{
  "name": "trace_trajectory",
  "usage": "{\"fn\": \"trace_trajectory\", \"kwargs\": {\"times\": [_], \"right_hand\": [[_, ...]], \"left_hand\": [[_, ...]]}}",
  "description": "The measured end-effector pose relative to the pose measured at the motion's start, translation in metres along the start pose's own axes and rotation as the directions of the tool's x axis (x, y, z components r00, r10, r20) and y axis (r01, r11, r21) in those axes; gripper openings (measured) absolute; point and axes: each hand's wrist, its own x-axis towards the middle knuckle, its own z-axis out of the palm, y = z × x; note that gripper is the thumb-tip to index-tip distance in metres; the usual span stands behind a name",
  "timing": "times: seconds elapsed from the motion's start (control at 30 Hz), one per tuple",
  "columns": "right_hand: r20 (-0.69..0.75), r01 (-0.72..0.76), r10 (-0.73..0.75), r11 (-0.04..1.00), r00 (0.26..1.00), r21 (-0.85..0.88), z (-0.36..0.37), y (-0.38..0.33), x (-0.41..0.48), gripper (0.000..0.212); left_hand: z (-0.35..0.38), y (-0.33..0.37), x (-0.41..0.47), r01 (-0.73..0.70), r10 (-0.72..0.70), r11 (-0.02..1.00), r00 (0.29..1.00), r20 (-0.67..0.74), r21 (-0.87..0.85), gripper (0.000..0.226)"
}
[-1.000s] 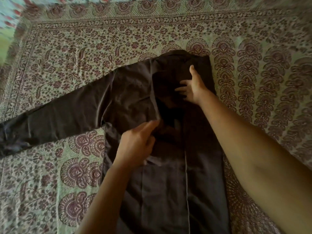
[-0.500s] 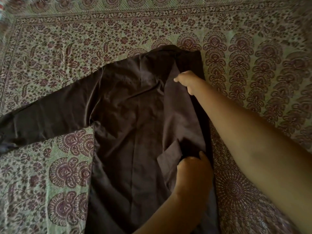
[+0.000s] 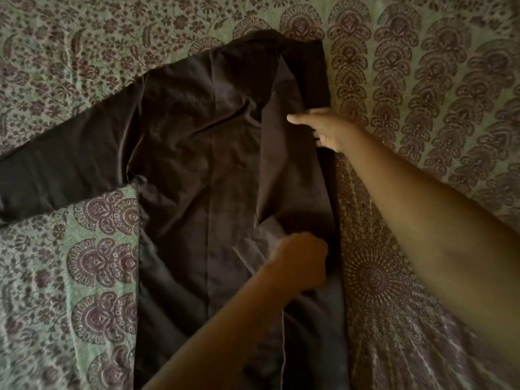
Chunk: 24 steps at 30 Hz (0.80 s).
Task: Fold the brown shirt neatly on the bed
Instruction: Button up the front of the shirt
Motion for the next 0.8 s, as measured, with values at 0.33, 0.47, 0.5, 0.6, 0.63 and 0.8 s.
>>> {"fn": "trace_trajectory", "kwargs": {"times": [0.33,0.47,0.5,0.6,0.63,0.8], "right_hand": [[-0.1,-0.11,0.106,0.993,0.989,-0.04,0.003,0.107,-0.069,0.048],[-0.101,-0.152,0.136,0.973,0.986,-0.175,0.011,0.124,-0.088,0.063],[-0.108,-0.14,0.12,0.968,0.987,-0.209,0.011,0.129,-0.092,0.059],[-0.145,-0.103,0.08,0.981,0.986,-0.165,0.011,0.14,-0.099,0.042],[-0.159,-0.098,0.079,0.989,0.984,-0.112,0.012,0.142,-0.101,0.041],[-0.21,-0.104,0.117,0.992,0.971,0.071,0.014,0.149,-0.108,0.051]], "left_hand": [[0.019,-0.066,-0.015,0.197,-0.153,0.936,0.974,-0.167,0.293,0.061],[0.031,-0.072,-0.014,0.238,-0.17,0.929,0.955,-0.244,0.283,0.074],[0.03,-0.074,-0.015,0.239,-0.171,0.928,0.955,-0.241,0.285,0.067],[0.023,-0.074,-0.031,0.126,-0.1,0.986,0.971,-0.215,0.111,0.04],[0.022,-0.069,-0.04,0.071,-0.068,0.997,0.977,-0.203,0.009,0.033],[0.045,-0.012,-0.087,-0.271,0.341,0.921,0.908,-0.243,0.279,0.036]]}}
